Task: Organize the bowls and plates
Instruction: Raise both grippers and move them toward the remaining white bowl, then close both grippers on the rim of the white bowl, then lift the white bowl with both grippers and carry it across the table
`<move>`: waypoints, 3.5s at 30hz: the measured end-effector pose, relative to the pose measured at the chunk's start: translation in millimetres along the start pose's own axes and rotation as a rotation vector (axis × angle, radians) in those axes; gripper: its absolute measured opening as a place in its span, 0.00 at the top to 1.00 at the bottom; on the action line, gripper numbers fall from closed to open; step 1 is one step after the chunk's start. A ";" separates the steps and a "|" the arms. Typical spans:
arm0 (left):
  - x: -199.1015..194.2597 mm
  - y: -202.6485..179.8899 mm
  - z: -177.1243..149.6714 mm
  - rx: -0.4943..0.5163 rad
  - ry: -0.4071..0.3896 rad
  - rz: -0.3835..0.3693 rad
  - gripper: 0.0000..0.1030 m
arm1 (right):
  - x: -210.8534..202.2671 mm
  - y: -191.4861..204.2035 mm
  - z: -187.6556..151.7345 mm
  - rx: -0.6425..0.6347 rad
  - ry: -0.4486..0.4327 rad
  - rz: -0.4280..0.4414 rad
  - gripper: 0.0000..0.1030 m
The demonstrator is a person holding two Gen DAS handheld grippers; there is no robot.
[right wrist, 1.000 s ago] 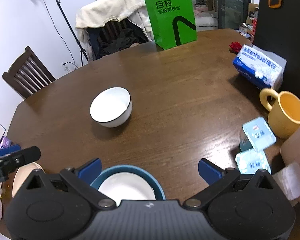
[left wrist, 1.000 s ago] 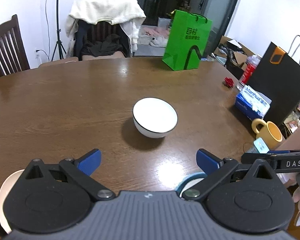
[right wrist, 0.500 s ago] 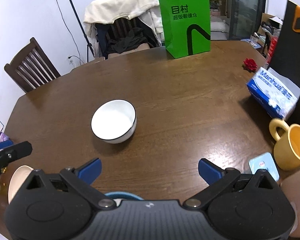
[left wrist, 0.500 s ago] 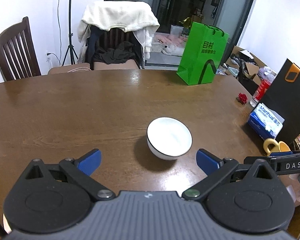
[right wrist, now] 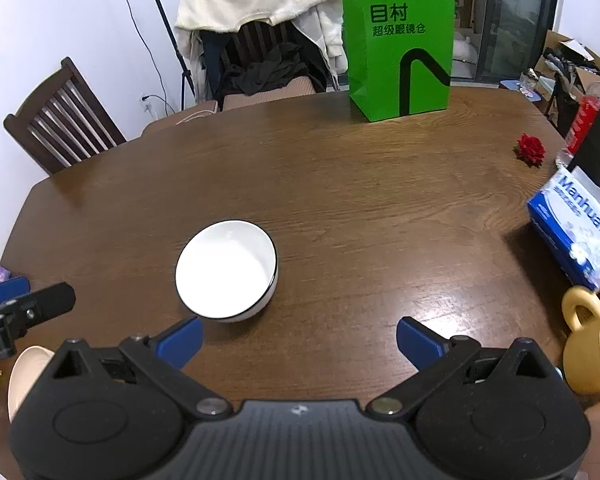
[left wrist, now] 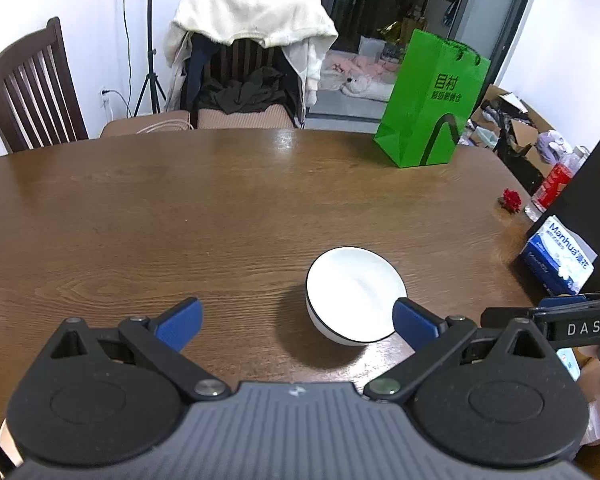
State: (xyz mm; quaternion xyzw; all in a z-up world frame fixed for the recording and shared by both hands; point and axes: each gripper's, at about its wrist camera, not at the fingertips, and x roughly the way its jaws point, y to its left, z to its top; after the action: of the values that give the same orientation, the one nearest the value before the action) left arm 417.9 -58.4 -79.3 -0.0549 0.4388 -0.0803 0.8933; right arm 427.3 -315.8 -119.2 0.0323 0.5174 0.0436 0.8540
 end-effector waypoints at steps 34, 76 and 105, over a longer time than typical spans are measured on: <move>130.4 9.2 20.9 -0.103 0.247 0.061 0.29 | 126.5 14.2 50.2 -0.020 0.157 0.035 0.36; 165.3 -1.8 20.8 -0.129 0.329 0.011 0.95 | 165.2 34.1 50.7 -0.016 0.223 0.008 0.95; 125.8 5.5 20.1 -0.117 0.279 0.024 0.94 | 124.9 42.3 47.8 -0.011 0.187 0.009 0.95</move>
State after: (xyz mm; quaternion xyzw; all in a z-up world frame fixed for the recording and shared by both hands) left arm 510.1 -76.5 -165.5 -0.0901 0.5632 -0.0506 0.8198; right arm 525.4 -260.8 -202.9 0.0256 0.5943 0.0531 0.8021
